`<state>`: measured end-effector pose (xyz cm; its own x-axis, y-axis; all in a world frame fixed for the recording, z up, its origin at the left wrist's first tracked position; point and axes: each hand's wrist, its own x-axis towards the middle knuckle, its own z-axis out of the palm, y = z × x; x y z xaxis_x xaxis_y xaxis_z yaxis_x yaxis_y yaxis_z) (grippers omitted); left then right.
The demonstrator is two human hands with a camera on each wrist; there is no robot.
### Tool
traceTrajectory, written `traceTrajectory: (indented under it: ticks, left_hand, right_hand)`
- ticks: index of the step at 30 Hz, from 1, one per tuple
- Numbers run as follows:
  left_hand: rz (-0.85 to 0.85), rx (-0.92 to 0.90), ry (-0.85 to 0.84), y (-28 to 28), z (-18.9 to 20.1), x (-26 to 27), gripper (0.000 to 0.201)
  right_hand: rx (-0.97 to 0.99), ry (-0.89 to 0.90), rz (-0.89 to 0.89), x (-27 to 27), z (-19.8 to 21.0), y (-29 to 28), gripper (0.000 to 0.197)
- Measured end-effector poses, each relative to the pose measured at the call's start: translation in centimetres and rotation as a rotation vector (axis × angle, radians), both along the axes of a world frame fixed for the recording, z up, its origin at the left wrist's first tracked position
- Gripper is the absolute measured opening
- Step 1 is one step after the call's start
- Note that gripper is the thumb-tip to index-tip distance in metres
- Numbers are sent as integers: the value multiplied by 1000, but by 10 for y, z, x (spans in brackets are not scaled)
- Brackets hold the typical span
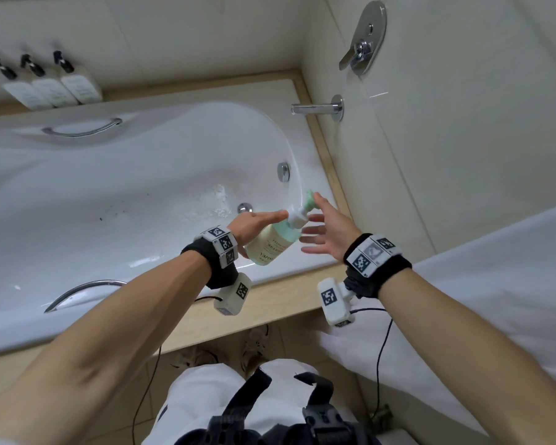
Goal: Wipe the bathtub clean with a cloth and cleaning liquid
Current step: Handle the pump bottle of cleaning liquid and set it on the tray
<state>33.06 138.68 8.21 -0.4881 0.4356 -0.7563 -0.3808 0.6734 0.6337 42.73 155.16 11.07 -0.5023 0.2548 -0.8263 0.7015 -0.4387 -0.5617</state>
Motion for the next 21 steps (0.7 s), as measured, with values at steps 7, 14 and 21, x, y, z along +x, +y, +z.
traceTrajectory:
  ticks: [7,14,21]
  left_hand:
    - [141,51,84,-31,11,-1,39]
    - [328,106,68,-89,19,5,44]
    - [635,143,64,-185,17,15,22]
  right_hand:
    - [216,70,160,-29,21,-18,52]
    - [-362,17,244,-47,14,-75,97]
    - [-595,12,231,-69,1,-190,103]
